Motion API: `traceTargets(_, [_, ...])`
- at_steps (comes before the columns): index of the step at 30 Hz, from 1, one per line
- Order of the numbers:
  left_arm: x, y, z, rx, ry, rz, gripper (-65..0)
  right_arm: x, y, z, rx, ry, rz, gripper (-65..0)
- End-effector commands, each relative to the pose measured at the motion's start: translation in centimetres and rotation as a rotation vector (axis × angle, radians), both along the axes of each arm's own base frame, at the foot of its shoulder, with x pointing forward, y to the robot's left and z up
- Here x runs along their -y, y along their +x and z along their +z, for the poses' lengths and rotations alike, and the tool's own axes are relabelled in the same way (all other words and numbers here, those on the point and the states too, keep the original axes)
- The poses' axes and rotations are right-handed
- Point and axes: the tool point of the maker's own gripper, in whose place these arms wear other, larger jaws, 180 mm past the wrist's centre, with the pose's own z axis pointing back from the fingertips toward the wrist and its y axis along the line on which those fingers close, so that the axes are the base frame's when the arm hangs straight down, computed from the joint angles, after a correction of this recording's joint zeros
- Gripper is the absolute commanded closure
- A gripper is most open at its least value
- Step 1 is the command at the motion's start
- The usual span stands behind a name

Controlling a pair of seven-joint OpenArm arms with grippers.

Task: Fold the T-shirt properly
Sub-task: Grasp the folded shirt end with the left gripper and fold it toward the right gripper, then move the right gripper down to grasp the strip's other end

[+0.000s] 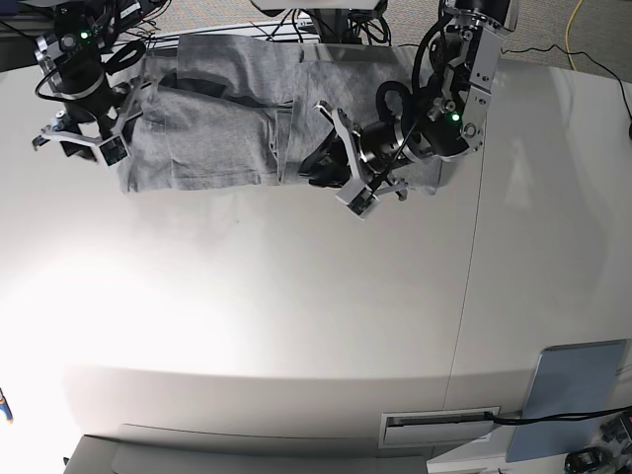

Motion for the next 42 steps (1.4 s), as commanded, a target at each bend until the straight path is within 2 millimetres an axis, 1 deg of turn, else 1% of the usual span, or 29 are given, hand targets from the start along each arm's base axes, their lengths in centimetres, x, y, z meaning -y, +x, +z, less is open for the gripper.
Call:
traceTargets(1, [0.3, 0.5, 1.4, 0.038, -0.035, -0.003, -13.2, 0.4, 0.0, 0.5, 0.003, -0.011, -0.015, -29.0])
traceTargets(2, [0.3, 0.5, 1.4, 0.038, -0.034, -0.003, -13.2, 0.5, -0.4, 0.2, -0.022, -0.001, -0.034, -29.0])
traceTargets(4, [0.3, 0.5, 1.3, 0.036, -0.033, -0.004, -13.2, 1.0, -0.5, 0.1, -0.021, 0.027, -0.079, -29.0])
traceTargets(6, [0.3, 0.4, 1.2, 0.031, -0.027, -0.006, -13.2, 2.4, -0.3, 0.0, 0.005, 0.078, -0.151, -29.0])
traceTargets(8, [0.2, 0.3, 0.9, 0.021, -0.014, -0.012, -13.2, 4.0, -0.9, -0.8, -0.007, 0.167, -0.236, -29.0])
traceTargets(11, [0.2, 0.2, 0.8, 0.016, -0.011, -0.013, -13.2, 5.5, -2.2, -2.3, -0.053, 0.344, -0.323, -29.0])
traceTargets(13, [0.2, 0.2, 0.8, 0.017, -0.011, -0.014, -13.2, 6.9, -2.7, -2.6, -0.045, 0.407, -0.374, -29.0])
traceTargets(14, [0.2, 0.2, 0.9, 0.017, -0.011, -0.013, -13.2, 7.2, -2.7, -2.6, -0.039, 0.438, -0.384, -29.0])
traceTargets(16, [0.2, 0.2, 0.9, 0.017, -0.012, -0.013, -13.2, 7.1, -2.8, -3.2, -0.051, 0.501, -0.379, -29.0])
traceTargets(19, [0.2, 0.2, 0.9, 0.017, -0.012, -0.014, -13.2, 6.7, -2.6, -4.8, -0.090, 0.603, -0.391, -29.0])
traceTargets(22, [0.2, 0.1, 0.7, 0.012, -0.009, -0.014, -13.2, 6.6, -1.9, -6.2, -0.119, 0.711, -0.427, -29.0])
traceTargets(25, [0.2, -0.3, 0.5, 0.002, -0.008, -0.015, -13.2, 5.9, -0.9, -6.8, -0.114, 0.842, -0.454, -29.0])
traceTargets(27, [0.2, -0.5, 0.3, -0.004, -0.008, -0.014, -13.2, 6.0, -0.5, -6.9, -0.098, 0.874, -0.464, -29.0])
traceTargets(31, [0.1, -0.4, 0.3, -0.002, -0.001, -0.013, -13.2, 6.0, -0.8, -7.0, -0.104, 0.873, -0.467, -29.0])
traceTargets(36, [0.1, -0.4, 0.3, -0.002, -0.002, -0.013, -13.2, 5.7, -0.5, -6.7, -0.092, 0.896, -0.459, -29.6])
traceTargets(40, [0.1, -0.4, 0.3, -0.002, -0.002, -0.013, -13.2, 5.0, -0.2, -6.3, -0.079, 0.919, -0.410, -39.2])
traceTargets(42, [0.1, -0.4, 0.3, -0.002, -0.002, -0.013, -13.2, 4.8, 0.0, -6.0, -0.070, 0.936, -0.397, -39.4])
